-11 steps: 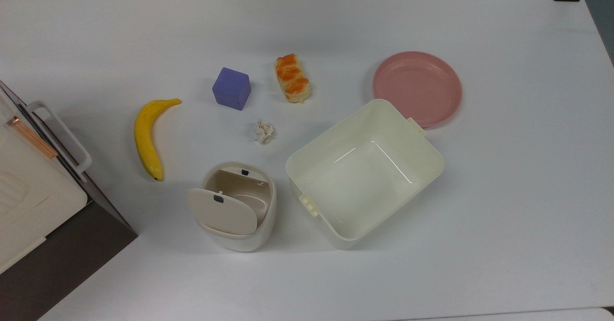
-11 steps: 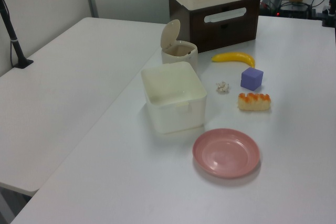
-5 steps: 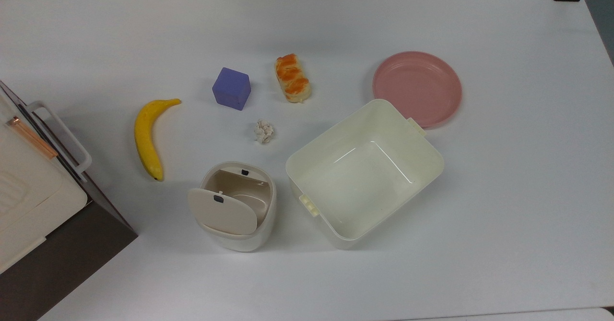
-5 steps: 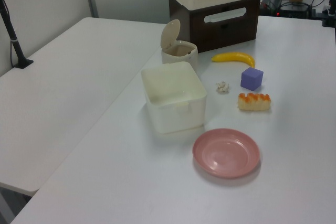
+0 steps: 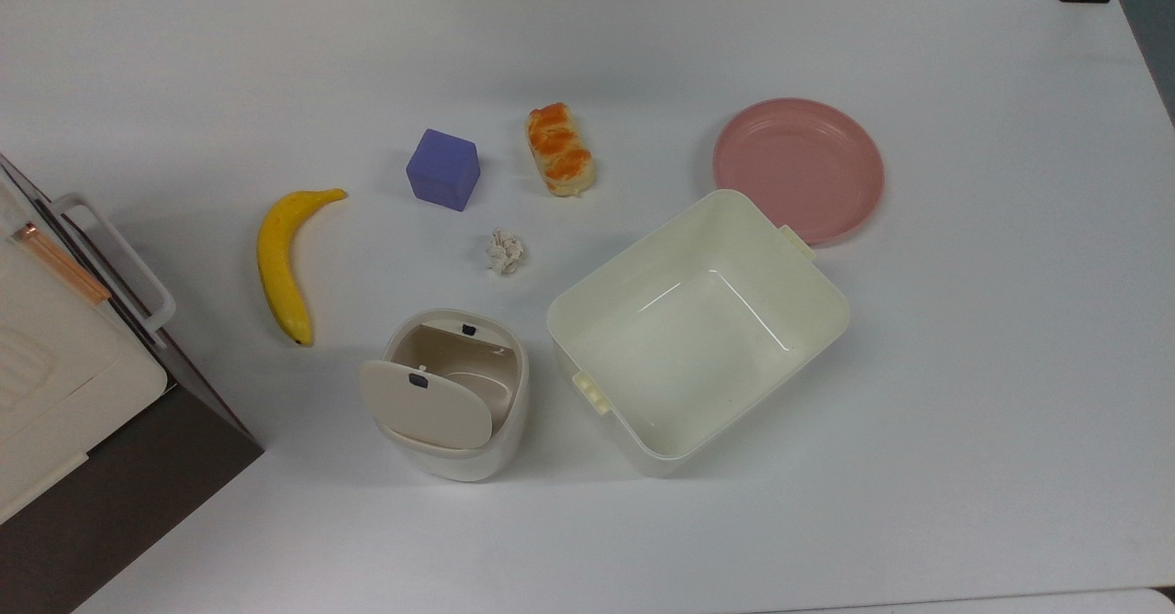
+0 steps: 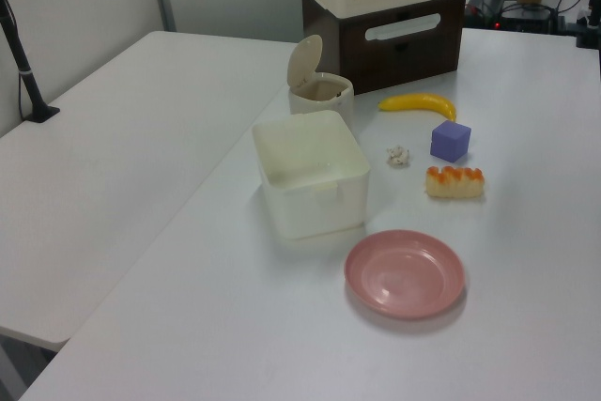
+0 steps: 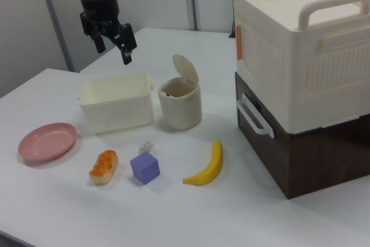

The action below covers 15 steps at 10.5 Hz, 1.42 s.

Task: Grab it up and put it in the trash
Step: 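Move the gripper over the small white paper ball and lower it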

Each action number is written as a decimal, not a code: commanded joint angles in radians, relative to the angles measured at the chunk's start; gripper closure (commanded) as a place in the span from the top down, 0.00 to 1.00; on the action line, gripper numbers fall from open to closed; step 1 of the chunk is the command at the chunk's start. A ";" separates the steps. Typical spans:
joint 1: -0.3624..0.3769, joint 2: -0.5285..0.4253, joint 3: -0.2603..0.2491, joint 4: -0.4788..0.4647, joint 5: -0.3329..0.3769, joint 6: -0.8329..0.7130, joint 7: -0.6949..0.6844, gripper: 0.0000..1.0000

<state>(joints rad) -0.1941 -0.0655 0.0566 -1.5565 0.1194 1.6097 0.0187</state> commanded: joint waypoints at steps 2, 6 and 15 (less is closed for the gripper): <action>0.002 -0.011 -0.004 -0.008 -0.003 -0.017 -0.008 1.00; 0.028 0.022 0.002 -0.039 -0.106 -0.017 -0.011 1.00; 0.127 0.236 0.003 -0.111 -0.273 0.051 -0.022 1.00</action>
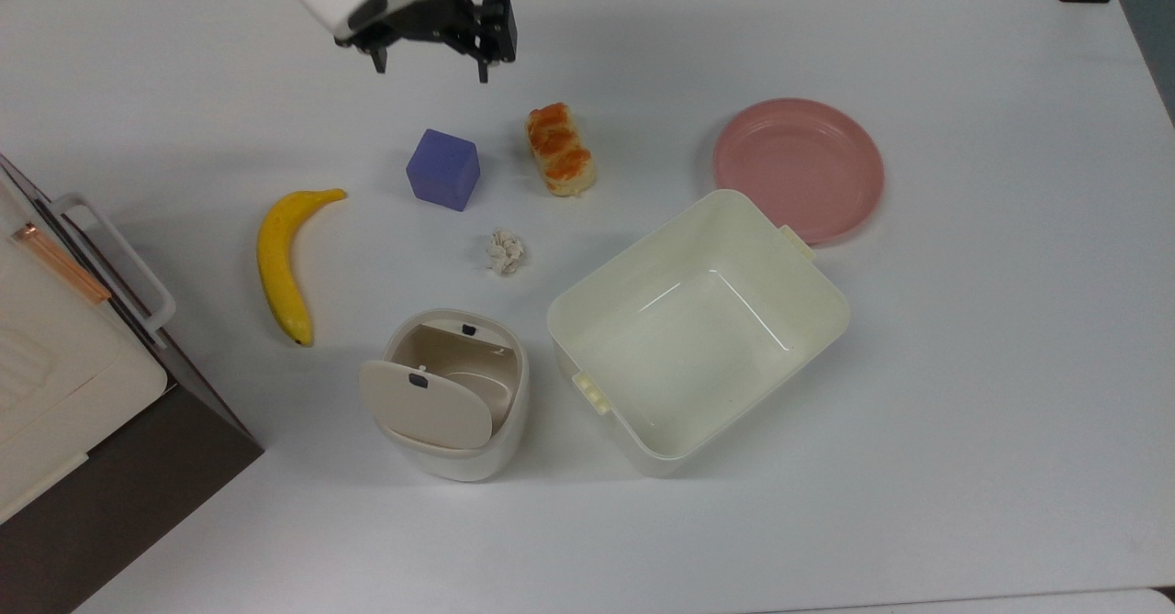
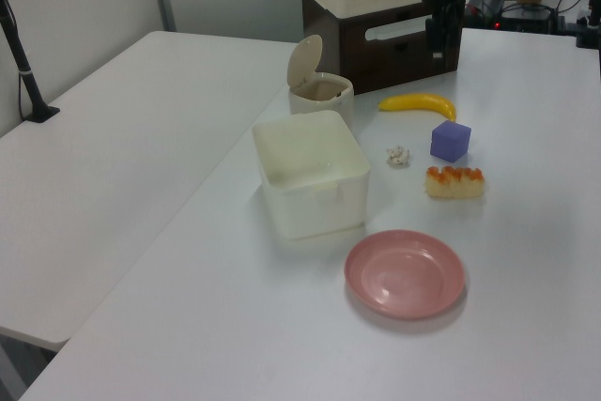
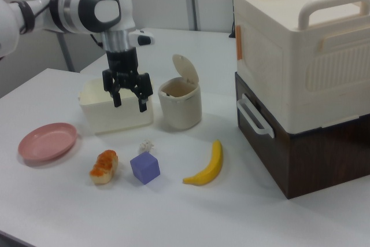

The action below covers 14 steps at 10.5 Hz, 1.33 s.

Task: Grab it up and put it in the trash
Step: 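Move the gripper over the small white paper ball and lower it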

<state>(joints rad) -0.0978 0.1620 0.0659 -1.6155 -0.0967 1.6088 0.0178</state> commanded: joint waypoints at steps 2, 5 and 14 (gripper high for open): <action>0.041 0.008 -0.006 -0.133 -0.089 0.178 -0.022 1.00; 0.039 0.037 -0.006 -0.187 -0.116 0.273 -0.146 0.99; 0.018 0.217 -0.003 -0.193 -0.173 0.456 -0.164 1.00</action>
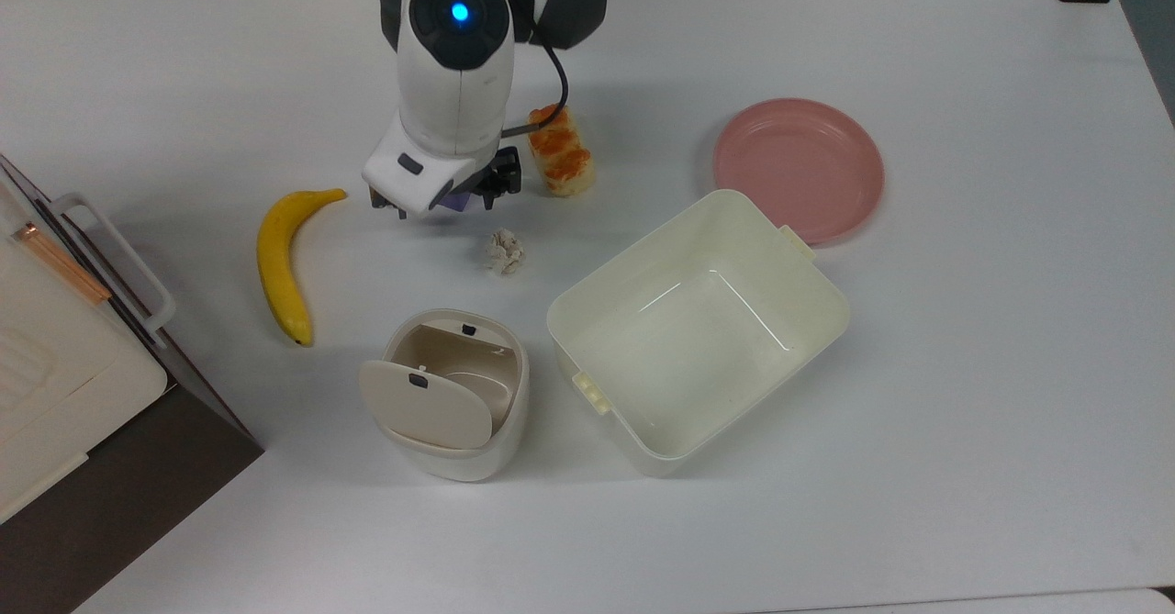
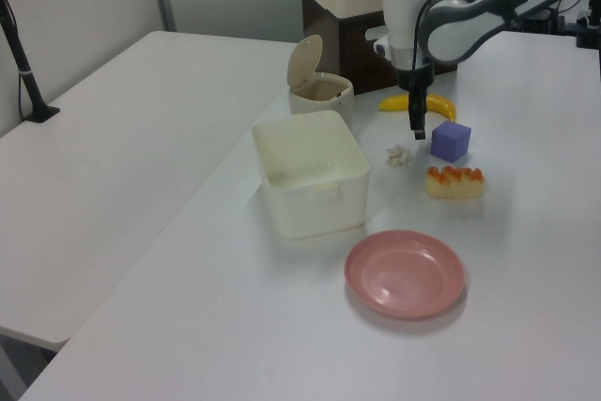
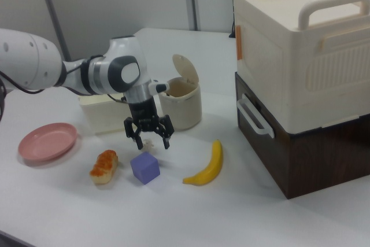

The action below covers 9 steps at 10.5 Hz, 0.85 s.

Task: Grab it up and put it in the trash
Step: 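Move the gripper over the small white paper ball and lower it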

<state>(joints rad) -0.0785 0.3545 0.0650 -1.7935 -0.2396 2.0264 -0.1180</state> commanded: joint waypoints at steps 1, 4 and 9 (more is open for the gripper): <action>-0.003 0.046 0.025 -0.009 -0.033 0.040 -0.026 1.00; -0.032 0.038 0.113 -0.001 -0.032 0.057 -0.014 1.00; -0.026 0.050 0.121 0.017 -0.032 0.060 -0.003 0.96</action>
<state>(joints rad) -0.0926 0.4093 0.1733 -1.7633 -0.2571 2.0694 -0.1261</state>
